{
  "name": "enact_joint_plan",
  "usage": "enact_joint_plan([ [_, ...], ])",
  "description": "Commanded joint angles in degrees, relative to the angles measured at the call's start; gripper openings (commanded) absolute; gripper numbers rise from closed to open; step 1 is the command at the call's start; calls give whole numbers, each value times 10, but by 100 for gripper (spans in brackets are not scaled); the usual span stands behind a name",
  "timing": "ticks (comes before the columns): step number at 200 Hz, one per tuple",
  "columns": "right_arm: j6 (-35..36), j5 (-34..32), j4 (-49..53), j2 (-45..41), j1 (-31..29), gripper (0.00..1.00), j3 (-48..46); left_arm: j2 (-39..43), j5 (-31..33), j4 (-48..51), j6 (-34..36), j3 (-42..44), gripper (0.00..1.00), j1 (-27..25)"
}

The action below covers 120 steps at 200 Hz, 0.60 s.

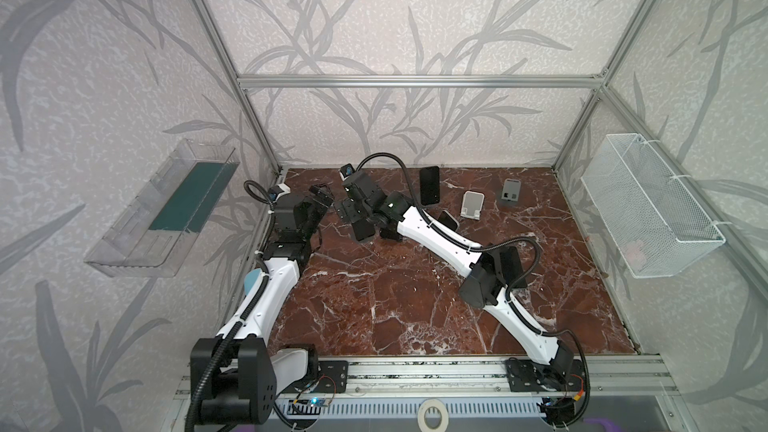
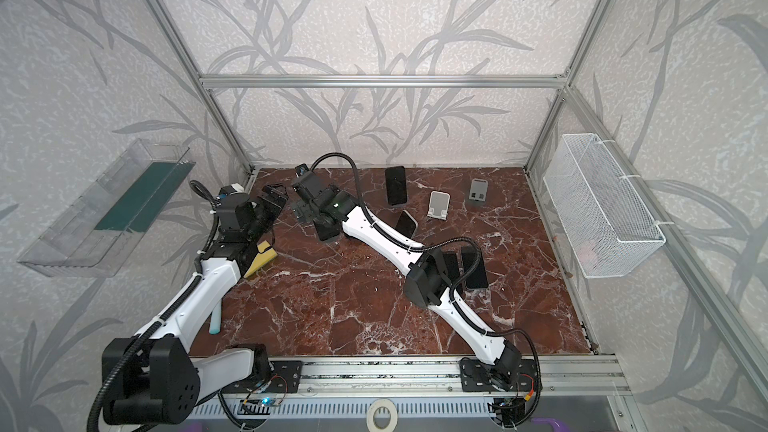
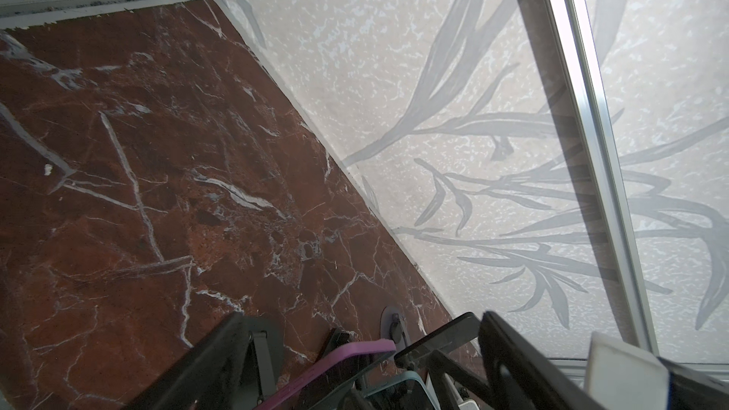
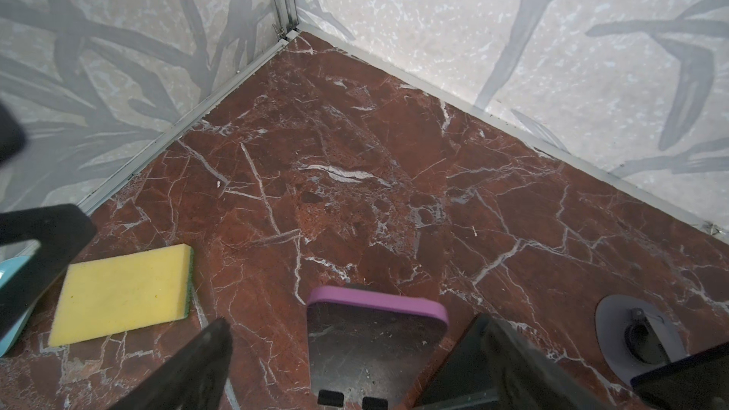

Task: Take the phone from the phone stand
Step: 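Reach the right gripper across to the purple-edged phone on the black stand, then close the right gripper on the top edge of the purple-edged phone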

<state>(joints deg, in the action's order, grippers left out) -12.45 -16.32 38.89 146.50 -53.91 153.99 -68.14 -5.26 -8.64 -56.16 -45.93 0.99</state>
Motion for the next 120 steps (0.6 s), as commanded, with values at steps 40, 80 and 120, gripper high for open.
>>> enact_joint_plan([
  [40,-15,32,-31,32,8,99,-1,-11,-18,-20,-5,-2,91,5],
  [80,-21,36,-35,41,9,100,-1,-13,-23,-23,-5,-3,91,7],
  [120,-25,34,-37,47,9,96,-5,-16,-28,-26,-9,-2,91,8],
])
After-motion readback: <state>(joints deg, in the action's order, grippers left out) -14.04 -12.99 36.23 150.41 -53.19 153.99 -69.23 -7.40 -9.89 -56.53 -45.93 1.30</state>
